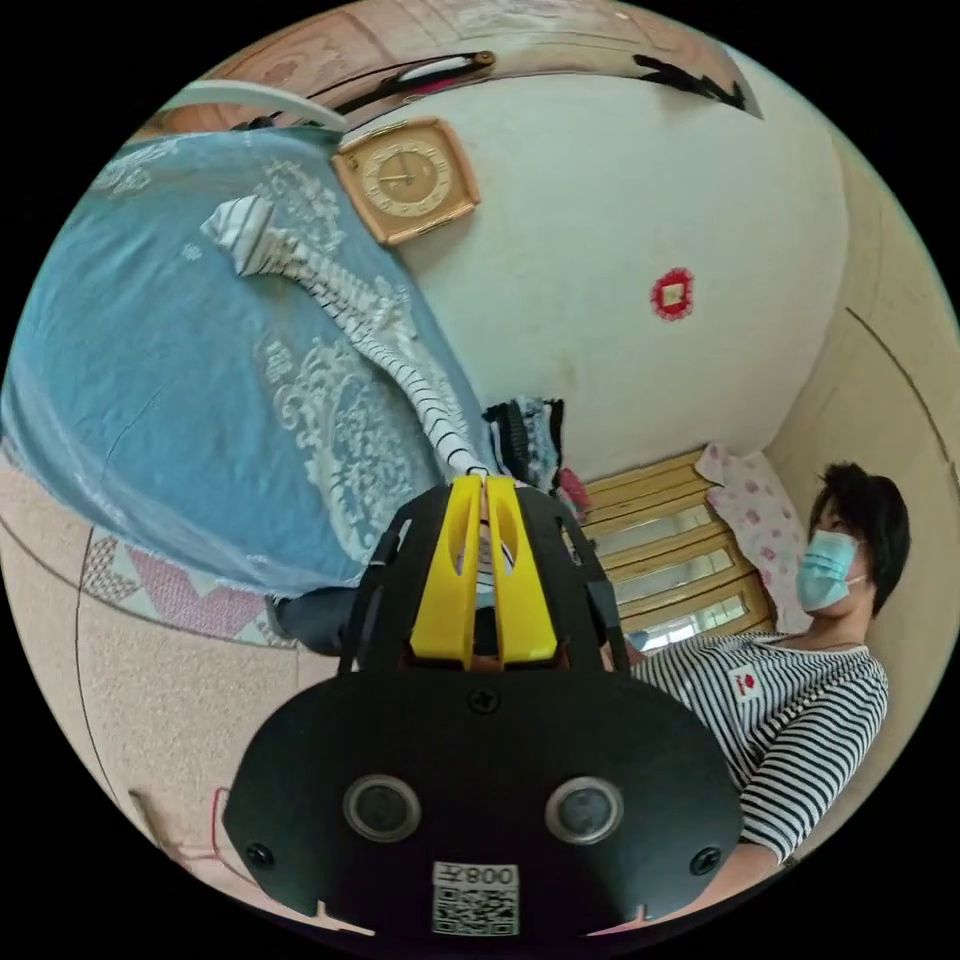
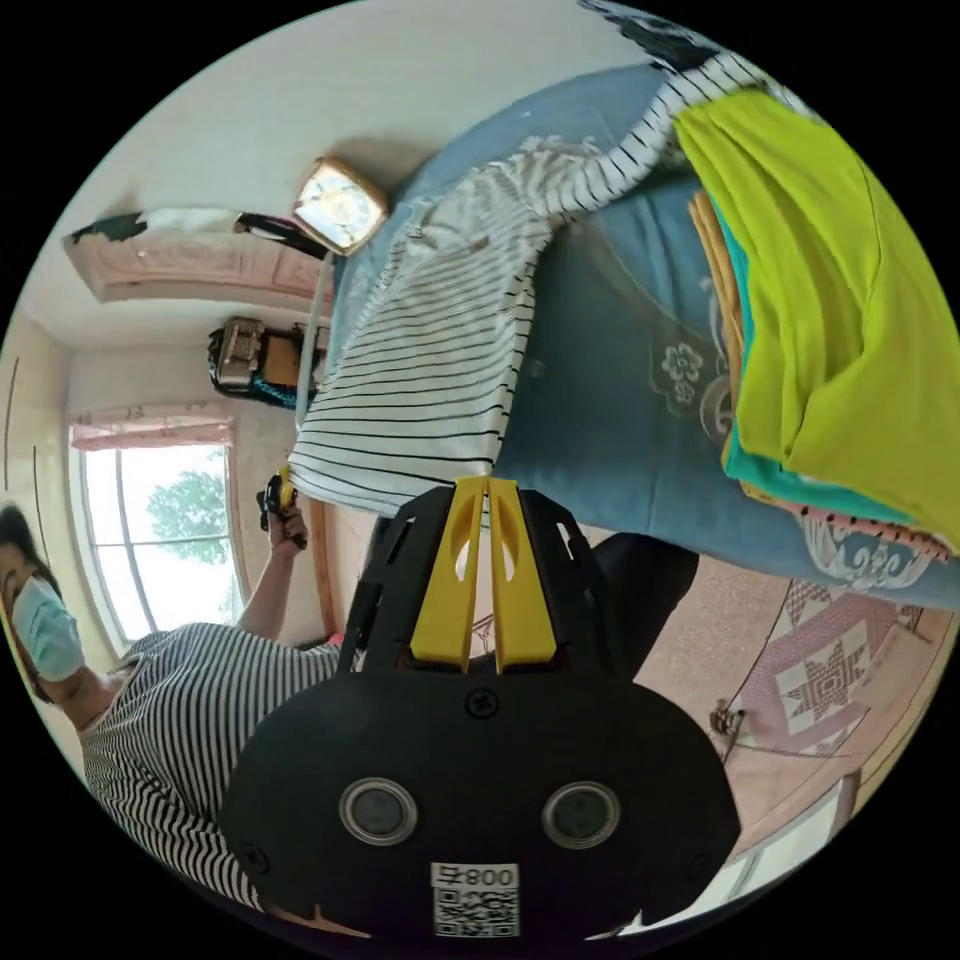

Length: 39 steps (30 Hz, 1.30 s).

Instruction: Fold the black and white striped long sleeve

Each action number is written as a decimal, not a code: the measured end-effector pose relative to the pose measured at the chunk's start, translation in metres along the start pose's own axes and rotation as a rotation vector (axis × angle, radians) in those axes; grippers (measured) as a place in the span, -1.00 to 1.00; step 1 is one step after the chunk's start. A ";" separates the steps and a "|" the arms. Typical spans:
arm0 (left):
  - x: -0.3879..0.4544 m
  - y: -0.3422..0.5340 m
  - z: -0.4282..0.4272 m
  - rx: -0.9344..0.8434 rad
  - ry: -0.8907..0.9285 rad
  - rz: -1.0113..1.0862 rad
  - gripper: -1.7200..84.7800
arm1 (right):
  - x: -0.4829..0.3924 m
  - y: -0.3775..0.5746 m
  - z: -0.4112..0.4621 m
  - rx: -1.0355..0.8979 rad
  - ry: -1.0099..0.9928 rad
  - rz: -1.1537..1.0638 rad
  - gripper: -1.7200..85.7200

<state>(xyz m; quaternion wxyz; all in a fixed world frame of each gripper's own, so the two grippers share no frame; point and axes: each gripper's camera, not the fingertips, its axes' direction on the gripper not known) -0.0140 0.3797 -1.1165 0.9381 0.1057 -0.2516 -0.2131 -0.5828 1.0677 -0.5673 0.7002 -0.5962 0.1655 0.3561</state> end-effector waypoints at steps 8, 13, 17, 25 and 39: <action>-0.051 0.019 0.017 0.002 -0.073 -0.208 -0.82 | 0.018 -0.009 0.032 -0.003 0.084 0.105 -0.92; -0.062 0.020 0.016 -0.030 -0.198 -0.238 -0.75 | -0.013 -0.002 0.059 -0.028 0.119 0.034 -0.83; -0.074 0.018 0.029 -0.087 -0.227 -0.273 -0.72 | -0.036 -0.006 0.082 -0.040 0.163 -0.004 -0.80; -0.100 0.001 0.068 -0.141 -0.240 -0.350 -0.71 | -0.061 -0.039 0.125 -0.130 0.341 -0.012 -0.92; -0.119 -0.019 0.096 -0.046 -0.179 -0.363 -0.77 | -0.060 -0.063 0.090 -0.165 0.179 -0.007 -0.95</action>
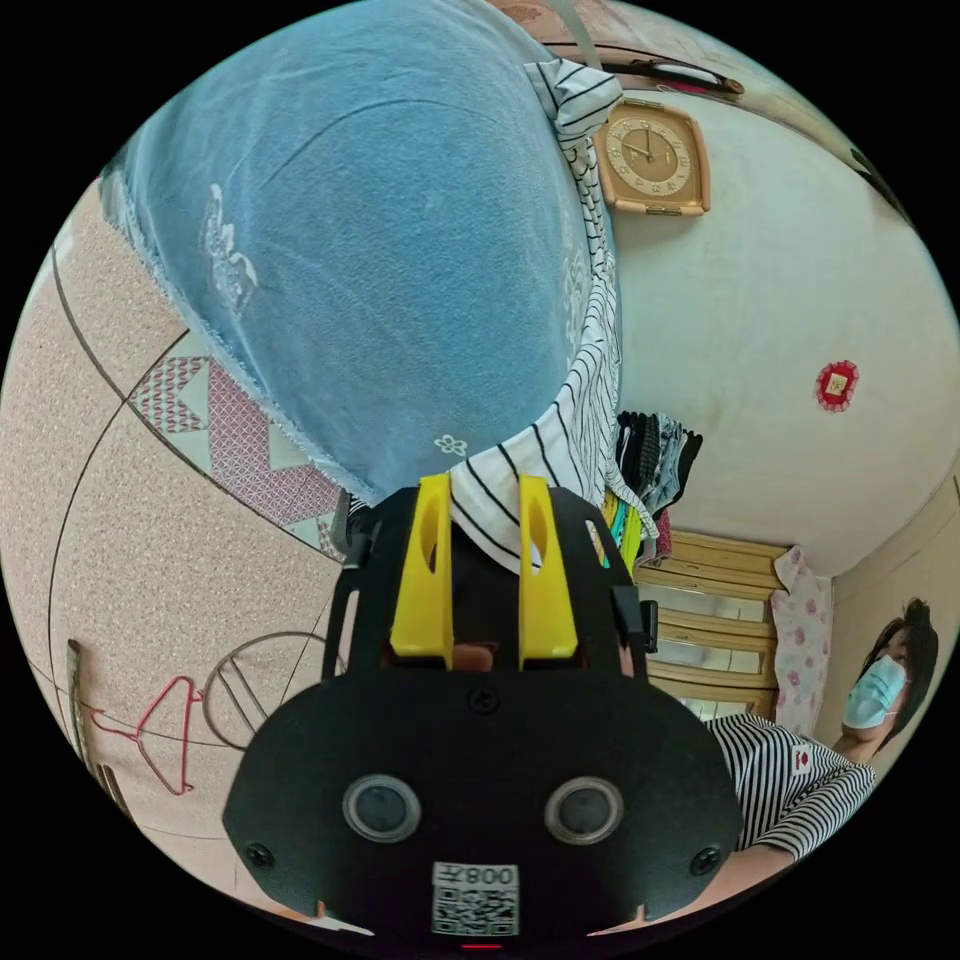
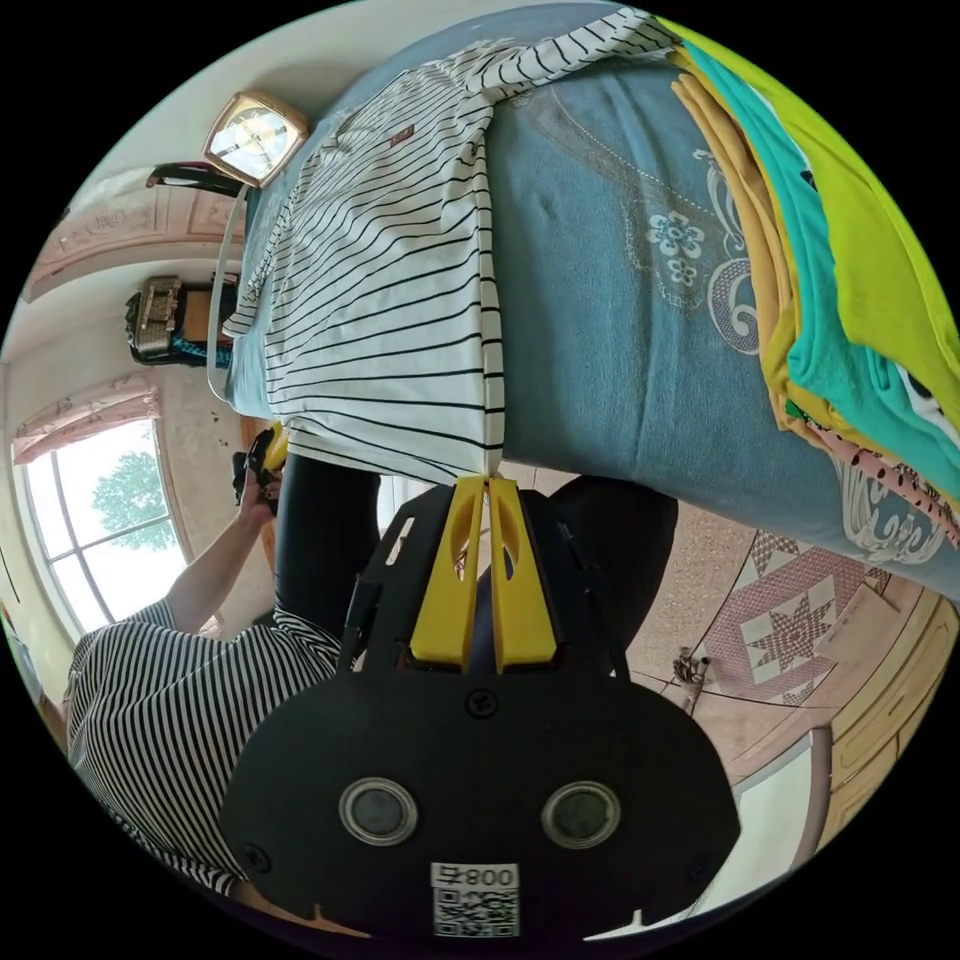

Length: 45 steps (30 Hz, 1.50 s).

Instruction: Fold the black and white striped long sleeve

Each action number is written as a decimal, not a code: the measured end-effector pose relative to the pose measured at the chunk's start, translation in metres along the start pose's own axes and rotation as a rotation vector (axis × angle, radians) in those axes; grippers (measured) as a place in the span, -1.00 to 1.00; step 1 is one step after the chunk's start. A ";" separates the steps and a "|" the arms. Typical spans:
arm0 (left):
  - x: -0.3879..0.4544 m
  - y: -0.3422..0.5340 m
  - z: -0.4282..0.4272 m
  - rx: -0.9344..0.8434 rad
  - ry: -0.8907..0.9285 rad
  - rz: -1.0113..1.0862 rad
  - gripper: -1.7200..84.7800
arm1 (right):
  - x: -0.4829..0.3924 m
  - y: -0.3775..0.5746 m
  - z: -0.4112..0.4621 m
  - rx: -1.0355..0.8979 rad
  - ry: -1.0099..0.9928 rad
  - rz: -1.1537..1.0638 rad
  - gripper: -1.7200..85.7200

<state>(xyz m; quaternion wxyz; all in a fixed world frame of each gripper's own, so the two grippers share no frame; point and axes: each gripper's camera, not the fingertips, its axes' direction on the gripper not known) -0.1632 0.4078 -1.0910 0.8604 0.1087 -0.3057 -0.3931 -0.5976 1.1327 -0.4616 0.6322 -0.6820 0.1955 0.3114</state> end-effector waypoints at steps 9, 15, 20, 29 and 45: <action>0.065 -0.006 -0.017 0.070 0.151 0.192 -0.92 | -0.015 0.000 -0.055 0.075 -0.152 -0.080 -0.95; 0.131 -0.015 -0.002 0.016 -0.011 0.389 -0.92 | -0.012 -0.006 -0.073 0.074 -0.066 -0.113 -0.95; 0.087 -0.033 0.055 -0.063 -0.151 0.167 -0.91 | 0.032 -0.034 -0.021 -0.058 -0.036 0.007 -0.95; 0.096 -0.034 0.094 0.035 -0.319 0.103 -0.90 | 0.044 -0.047 -0.032 -0.089 -0.066 0.015 -0.95; 0.225 -0.139 0.351 -0.072 -0.323 0.434 -0.92 | -0.020 -0.140 -0.115 0.238 0.172 -0.231 -0.96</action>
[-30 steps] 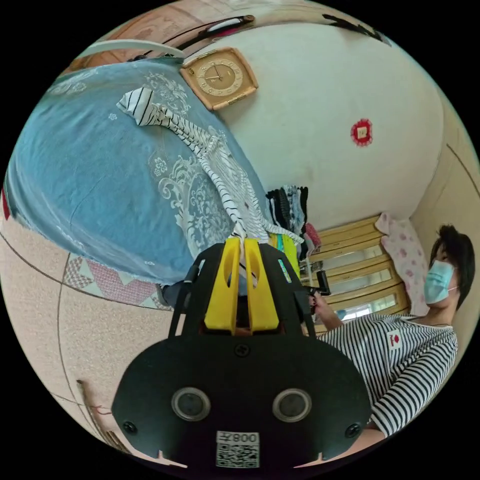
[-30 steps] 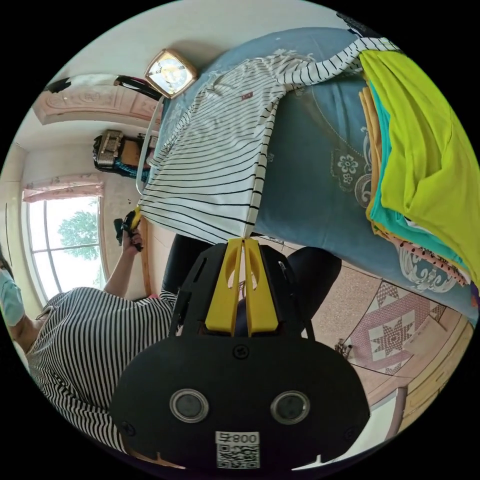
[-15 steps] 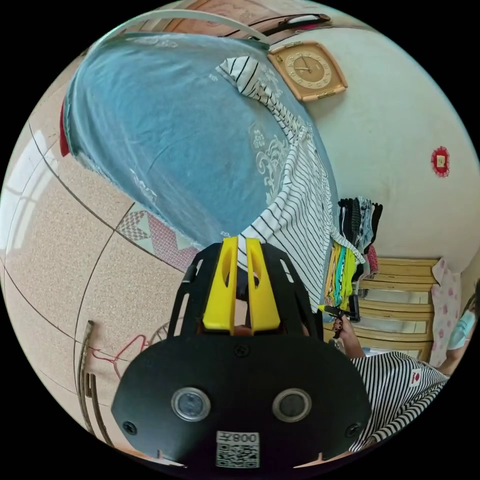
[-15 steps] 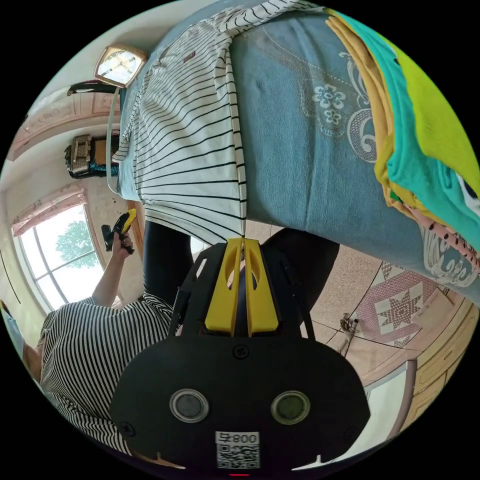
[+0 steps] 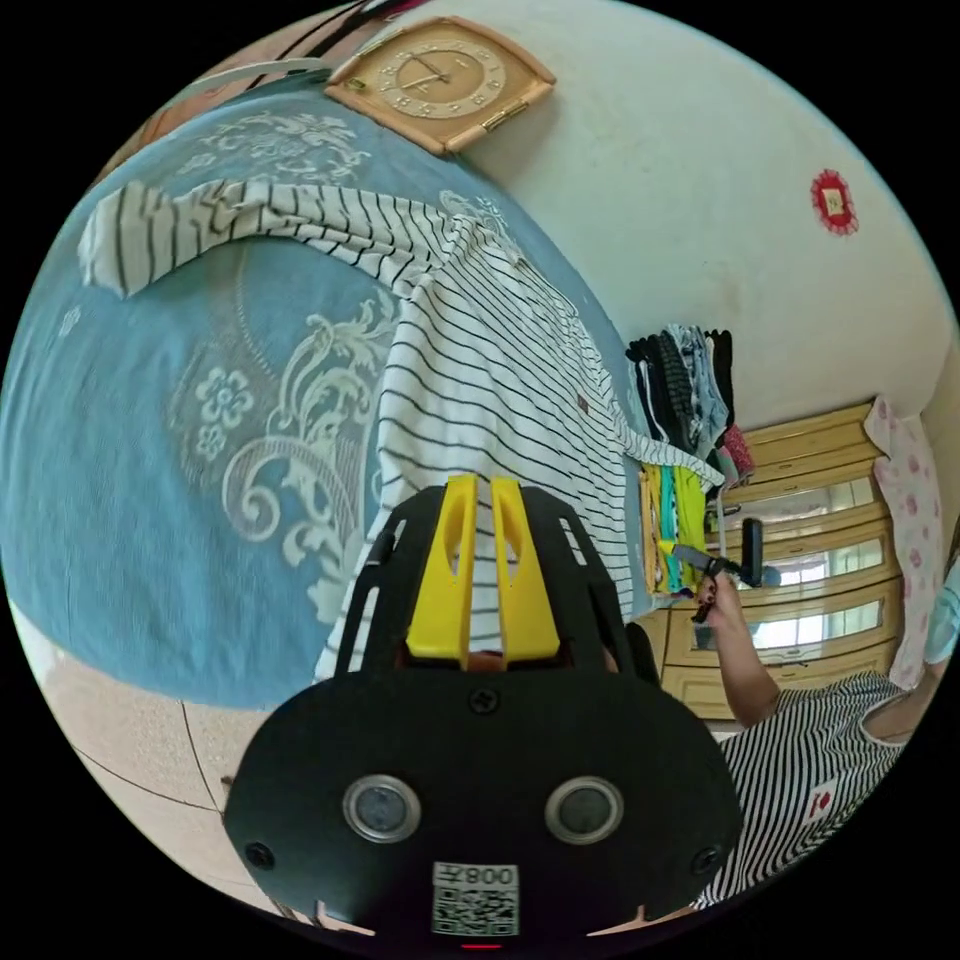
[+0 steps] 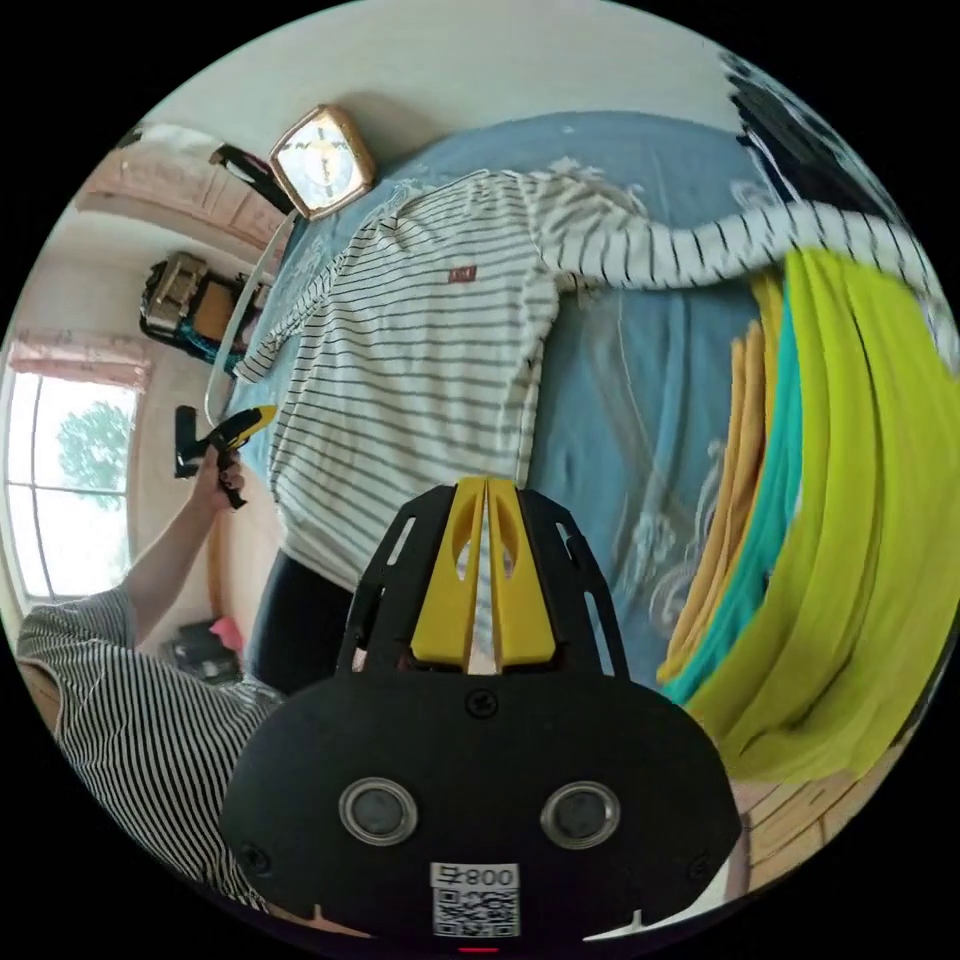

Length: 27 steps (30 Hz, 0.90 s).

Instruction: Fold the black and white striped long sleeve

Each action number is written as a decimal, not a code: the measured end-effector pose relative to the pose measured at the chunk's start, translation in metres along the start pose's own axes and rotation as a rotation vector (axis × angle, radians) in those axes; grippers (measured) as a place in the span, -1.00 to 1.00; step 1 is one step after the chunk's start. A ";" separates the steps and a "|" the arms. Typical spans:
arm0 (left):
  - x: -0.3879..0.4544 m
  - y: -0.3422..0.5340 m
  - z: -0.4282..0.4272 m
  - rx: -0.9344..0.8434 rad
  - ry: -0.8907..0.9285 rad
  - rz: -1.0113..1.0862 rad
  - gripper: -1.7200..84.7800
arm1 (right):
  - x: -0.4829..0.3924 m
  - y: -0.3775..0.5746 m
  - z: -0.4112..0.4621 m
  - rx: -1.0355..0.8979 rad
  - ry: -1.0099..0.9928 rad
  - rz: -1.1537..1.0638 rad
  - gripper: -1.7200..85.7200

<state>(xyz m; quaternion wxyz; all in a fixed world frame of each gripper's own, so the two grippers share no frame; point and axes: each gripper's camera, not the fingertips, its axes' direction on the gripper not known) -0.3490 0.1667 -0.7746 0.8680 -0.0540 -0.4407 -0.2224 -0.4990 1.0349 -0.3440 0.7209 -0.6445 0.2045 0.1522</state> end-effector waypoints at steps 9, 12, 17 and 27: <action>0.031 -0.040 0.107 -0.064 -0.164 0.065 -0.95 | 0.003 -0.041 0.059 -0.037 0.308 -0.128 -0.96; 0.052 -0.041 0.135 -0.055 -0.217 0.133 -0.96 | 0.005 -0.020 0.057 0.032 0.366 -0.152 -0.96; 0.080 -0.051 0.174 -0.090 -0.268 0.099 -0.95 | 0.023 0.002 0.047 0.028 0.417 -0.154 -0.96; 0.160 -0.055 0.251 -0.015 -0.236 0.198 -0.90 | 0.127 0.086 -0.074 0.305 0.105 0.067 -0.94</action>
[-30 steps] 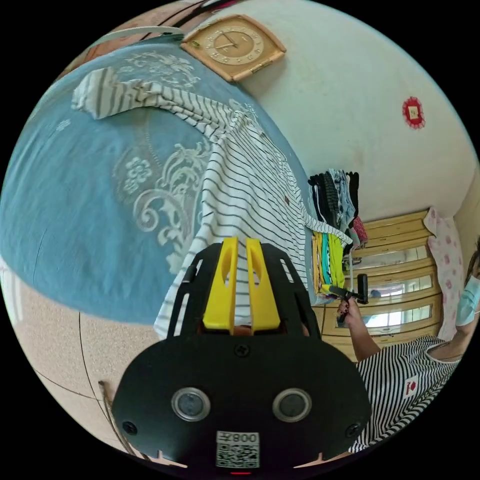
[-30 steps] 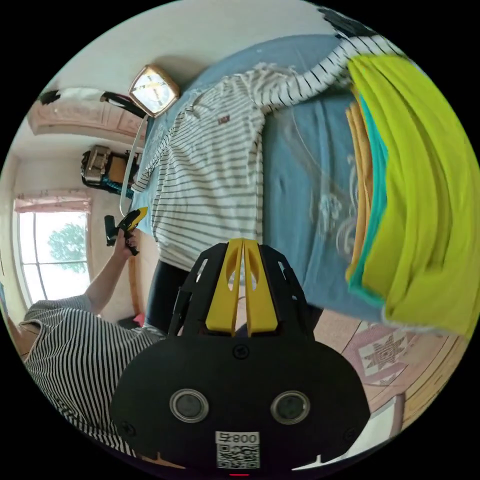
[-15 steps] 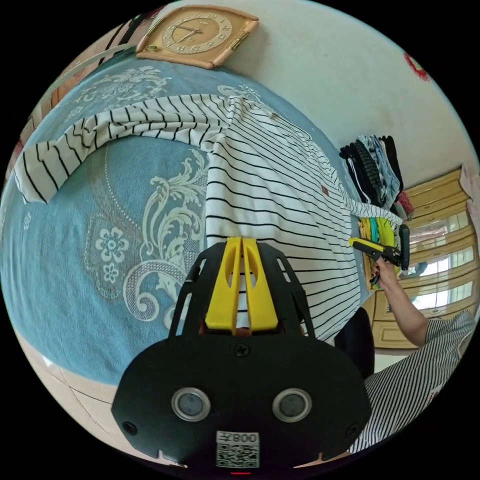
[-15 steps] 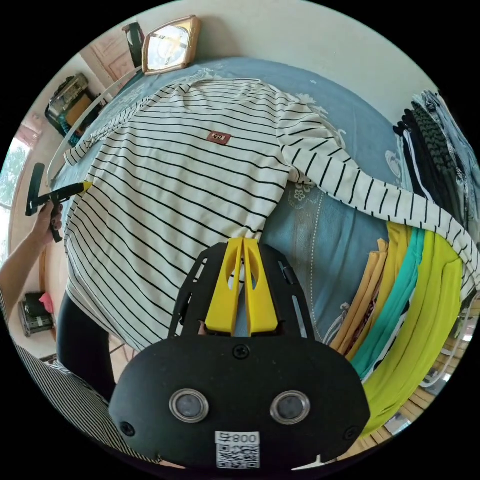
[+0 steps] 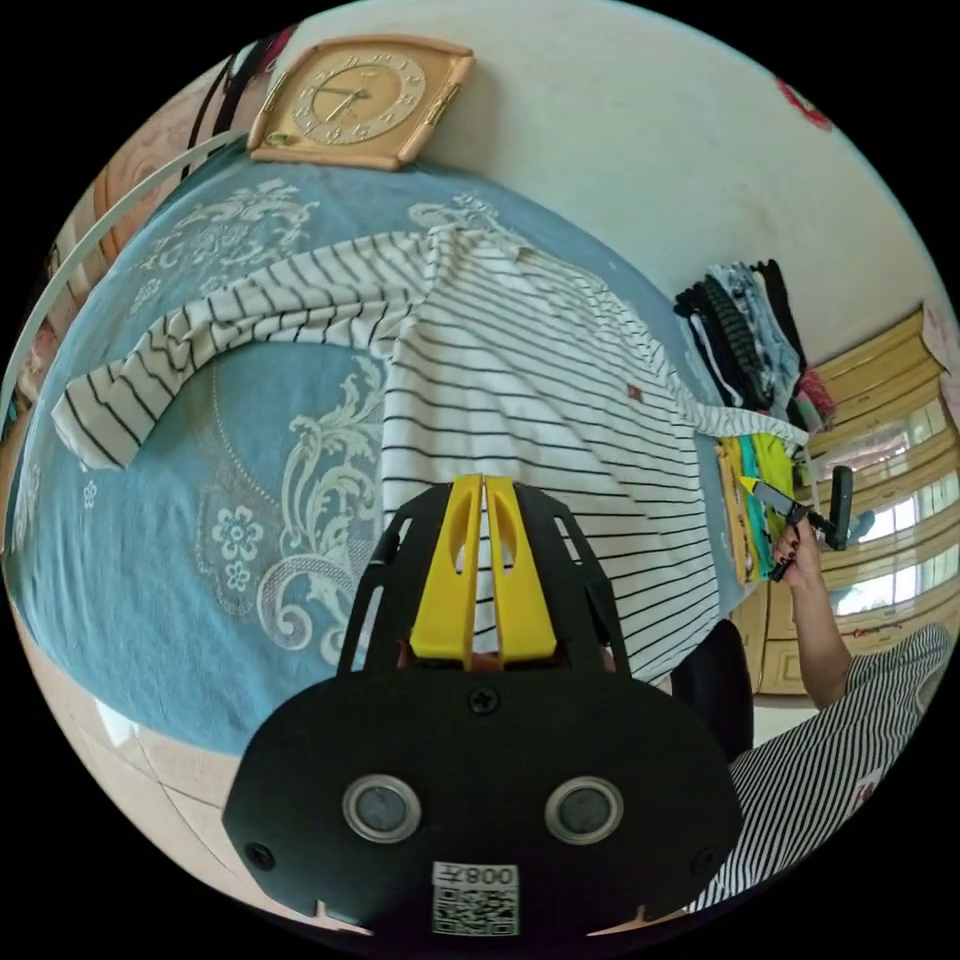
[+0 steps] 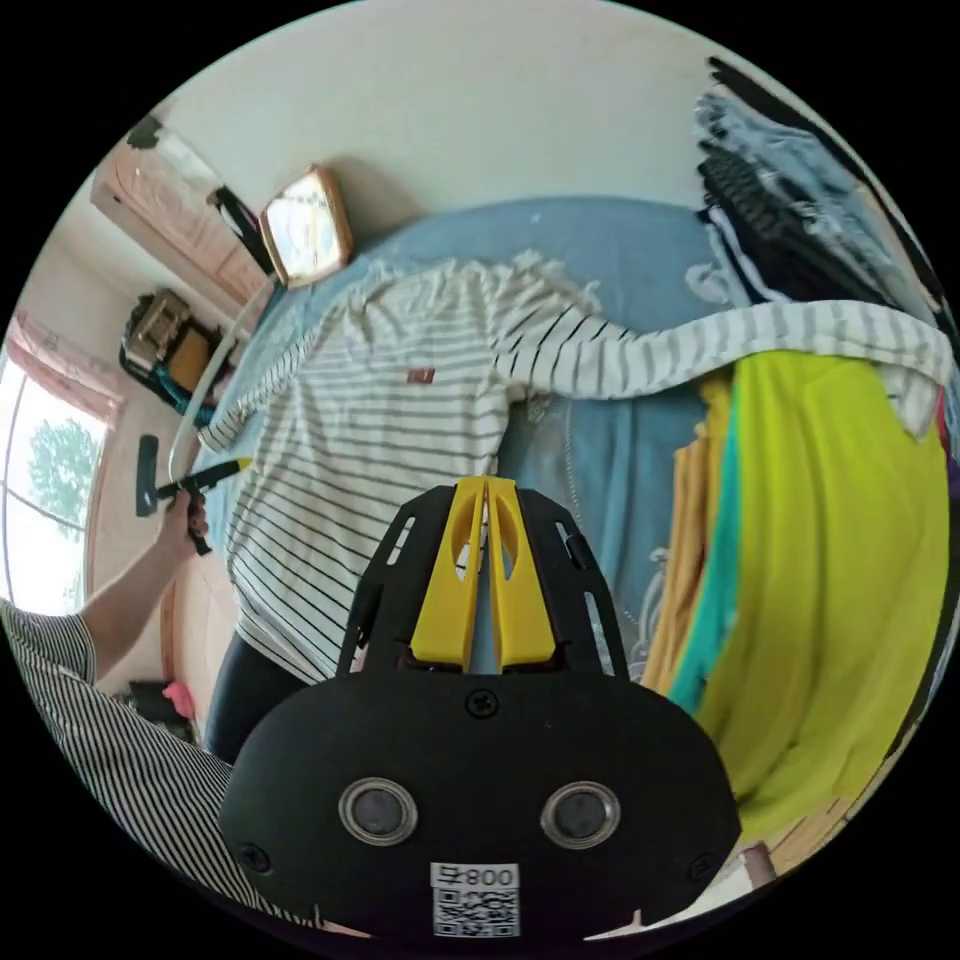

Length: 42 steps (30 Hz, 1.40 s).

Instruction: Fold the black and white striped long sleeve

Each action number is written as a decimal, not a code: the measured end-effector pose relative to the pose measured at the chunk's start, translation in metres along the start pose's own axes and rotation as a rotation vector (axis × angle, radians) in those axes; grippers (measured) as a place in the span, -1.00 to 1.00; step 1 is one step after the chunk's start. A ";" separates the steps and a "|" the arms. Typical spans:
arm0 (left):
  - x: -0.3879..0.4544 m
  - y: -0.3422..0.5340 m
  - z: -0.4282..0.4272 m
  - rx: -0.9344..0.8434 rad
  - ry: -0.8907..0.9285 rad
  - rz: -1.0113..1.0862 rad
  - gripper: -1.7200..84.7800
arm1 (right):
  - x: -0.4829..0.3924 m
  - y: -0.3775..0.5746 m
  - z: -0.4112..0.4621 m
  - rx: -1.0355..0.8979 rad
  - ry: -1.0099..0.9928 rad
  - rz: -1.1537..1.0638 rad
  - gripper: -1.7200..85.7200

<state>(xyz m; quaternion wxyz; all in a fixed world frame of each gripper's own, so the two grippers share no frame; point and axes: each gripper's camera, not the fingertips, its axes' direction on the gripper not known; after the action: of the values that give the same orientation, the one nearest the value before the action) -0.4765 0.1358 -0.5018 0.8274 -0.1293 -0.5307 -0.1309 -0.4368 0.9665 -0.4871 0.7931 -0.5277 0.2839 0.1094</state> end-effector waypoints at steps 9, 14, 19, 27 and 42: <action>0.187 -0.042 0.117 -0.077 0.336 0.348 -0.78 | 0.194 0.049 -0.157 0.395 0.141 0.327 -0.80; 0.295 -0.063 0.180 -0.124 0.465 0.498 -0.77 | 0.256 0.049 -0.172 0.423 0.085 0.353 -0.78; 0.392 -0.068 0.226 -0.159 0.514 0.636 -0.77 | 0.295 0.041 -0.166 0.364 0.059 0.333 -0.90; 0.532 -0.068 0.247 -0.004 0.415 0.868 -0.70 | 0.291 0.059 -0.184 0.434 -0.143 0.195 -0.95; 0.636 -0.040 0.298 0.060 0.150 1.003 -0.93 | 0.289 0.079 -0.205 0.344 -0.152 0.179 -0.88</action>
<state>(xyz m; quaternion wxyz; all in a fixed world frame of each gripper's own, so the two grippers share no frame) -0.4864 0.1528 0.2013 0.8277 -0.3345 -0.3458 0.2888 -0.3069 0.7790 -0.7693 0.8778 -0.3473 0.2836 0.1686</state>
